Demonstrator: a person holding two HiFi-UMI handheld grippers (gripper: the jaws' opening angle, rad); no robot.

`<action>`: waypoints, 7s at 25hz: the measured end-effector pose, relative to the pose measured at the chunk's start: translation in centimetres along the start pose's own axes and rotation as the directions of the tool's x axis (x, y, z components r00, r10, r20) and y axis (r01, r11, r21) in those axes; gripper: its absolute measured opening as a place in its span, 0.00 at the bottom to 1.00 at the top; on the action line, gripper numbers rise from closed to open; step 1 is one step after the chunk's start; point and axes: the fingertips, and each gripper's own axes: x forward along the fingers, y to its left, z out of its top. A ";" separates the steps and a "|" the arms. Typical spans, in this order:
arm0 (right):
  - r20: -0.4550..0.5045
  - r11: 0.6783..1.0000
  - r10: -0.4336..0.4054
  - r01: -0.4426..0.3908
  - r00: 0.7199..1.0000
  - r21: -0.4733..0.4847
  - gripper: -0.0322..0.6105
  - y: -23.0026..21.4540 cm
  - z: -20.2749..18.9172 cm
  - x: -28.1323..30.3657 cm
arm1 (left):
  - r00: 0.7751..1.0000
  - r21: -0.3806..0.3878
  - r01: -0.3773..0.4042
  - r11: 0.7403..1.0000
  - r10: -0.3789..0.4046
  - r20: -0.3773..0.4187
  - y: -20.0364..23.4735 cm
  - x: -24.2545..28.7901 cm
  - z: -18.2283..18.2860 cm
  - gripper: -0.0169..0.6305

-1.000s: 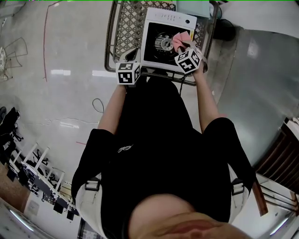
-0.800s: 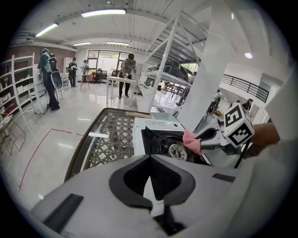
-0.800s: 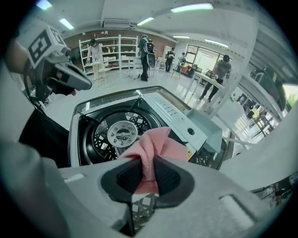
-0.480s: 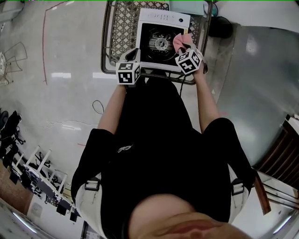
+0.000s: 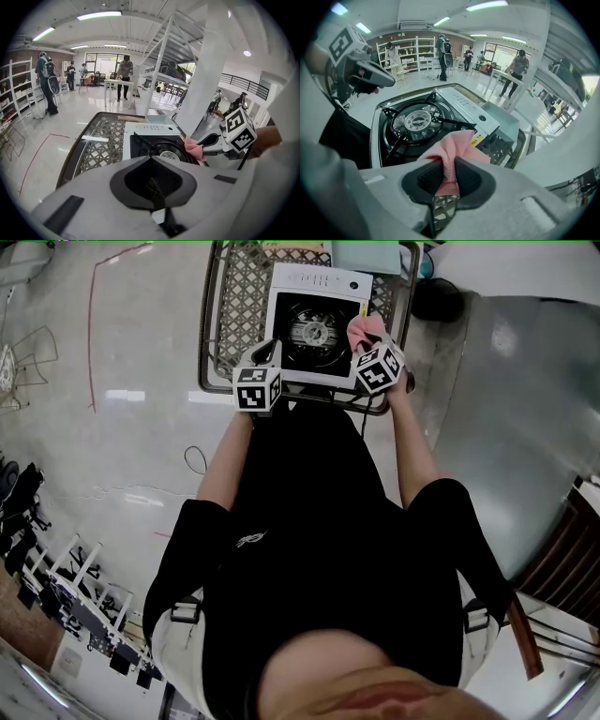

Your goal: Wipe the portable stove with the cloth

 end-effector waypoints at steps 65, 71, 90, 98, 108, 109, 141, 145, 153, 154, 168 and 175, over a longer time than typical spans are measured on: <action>0.033 0.924 0.104 -0.084 0.994 -0.372 0.14 8.0 20.5 6.4 | 0.996 -0.198 -0.050 0.979 0.063 0.063 11.8 -3.4 2.3 0.03; 0.058 0.958 0.069 -0.050 0.996 -0.281 0.14 6.0 18.8 5.5 | 0.996 -0.187 -0.032 0.982 0.046 0.071 10.7 -3.0 2.8 0.03; -0.046 0.986 -0.032 0.024 0.998 -0.163 0.14 0.6 11.1 4.9 | 0.999 -0.126 0.012 0.992 -0.005 0.051 7.6 -1.7 3.3 0.03; -0.020 0.992 -0.042 0.040 0.999 -0.117 0.14 0.3 10.2 4.4 | 0.997 -0.072 0.065 0.995 -0.063 0.033 4.9 -0.1 3.7 0.03; 0.002 0.990 -0.109 0.108 0.994 -0.090 0.14 -2.1 9.2 2.8 | 0.996 -0.037 0.084 0.996 -0.084 0.014 3.7 0.6 3.8 0.03; 0.002 0.990 -0.113 0.112 0.994 -0.085 0.14 -2.4 9.0 2.6 | 0.996 -0.034 0.087 0.996 -0.086 0.013 3.5 0.7 3.9 0.03; -0.090 0.987 -0.123 0.131 0.988 0.095 0.14 -3.0 0.6 1.6 | 0.984 0.051 0.173 0.984 -0.169 -0.064 -0.5 2.5 2.9 0.03; -0.096 0.987 -0.124 0.133 0.988 0.090 0.13 -3.1 0.7 1.7 | 0.984 0.042 0.171 0.984 -0.168 -0.061 -0.2 2.4 2.7 0.03; -0.084 0.972 -0.146 0.158 0.986 0.174 0.13 -3.6 2.0 0.2 | 0.991 -0.034 0.131 0.991 -0.132 -0.026 3.1 2.4 3.1 0.03; -0.077 0.971 -0.153 0.164 0.985 0.171 0.13 -3.8 2.6 -0.3 | 0.991 -0.048 0.127 0.991 -0.129 -0.020 3.6 2.4 3.1 0.03; 0.142 0.994 -0.093 0.101 0.986 -0.050 0.13 -2.8 19.0 0.0 | 0.992 -0.095 0.125 0.988 -0.126 -0.001 7.5 3.1 3.7 0.03; 0.134 0.977 0.005 0.024 0.991 -0.214 0.13 1.0 24.0 5.3 | 1.000 -0.171 0.018 0.985 -0.014 0.025 13.2 0.9 2.6 0.03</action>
